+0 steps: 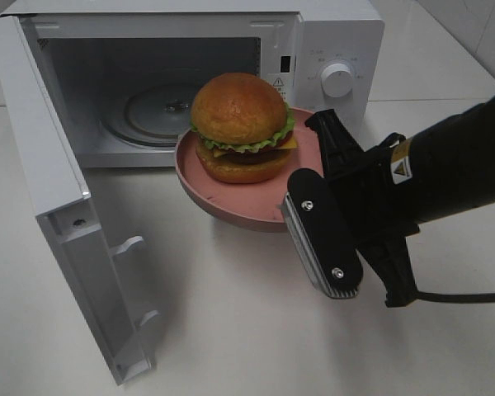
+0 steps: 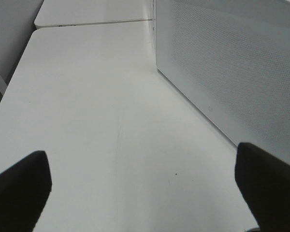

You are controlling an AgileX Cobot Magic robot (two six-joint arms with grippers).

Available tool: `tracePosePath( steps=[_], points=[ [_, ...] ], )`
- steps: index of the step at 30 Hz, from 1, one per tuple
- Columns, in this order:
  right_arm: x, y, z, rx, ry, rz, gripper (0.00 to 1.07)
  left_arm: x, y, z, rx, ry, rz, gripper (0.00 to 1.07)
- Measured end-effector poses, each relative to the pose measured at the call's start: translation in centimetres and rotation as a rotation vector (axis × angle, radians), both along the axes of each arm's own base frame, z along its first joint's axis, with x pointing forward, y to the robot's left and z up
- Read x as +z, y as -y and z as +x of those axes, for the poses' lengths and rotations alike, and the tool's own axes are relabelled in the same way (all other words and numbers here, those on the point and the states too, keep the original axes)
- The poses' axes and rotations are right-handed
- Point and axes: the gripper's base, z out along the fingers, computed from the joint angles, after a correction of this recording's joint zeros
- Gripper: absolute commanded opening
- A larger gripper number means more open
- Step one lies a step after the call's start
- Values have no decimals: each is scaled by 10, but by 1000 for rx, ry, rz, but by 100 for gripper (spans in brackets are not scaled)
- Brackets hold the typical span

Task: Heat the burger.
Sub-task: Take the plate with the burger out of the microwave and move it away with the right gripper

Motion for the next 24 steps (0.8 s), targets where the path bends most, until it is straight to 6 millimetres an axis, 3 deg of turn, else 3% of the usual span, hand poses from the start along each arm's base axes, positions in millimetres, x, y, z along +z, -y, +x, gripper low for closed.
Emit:
tracePosePath(
  steps=[17,24],
  points=[
    [10,46,-58,-5,-3,5,0,0,0,0,0,1,0,98],
    [19,59,-72,-19,8,20,0,0,0,0,0,1,0,98]
  ],
)
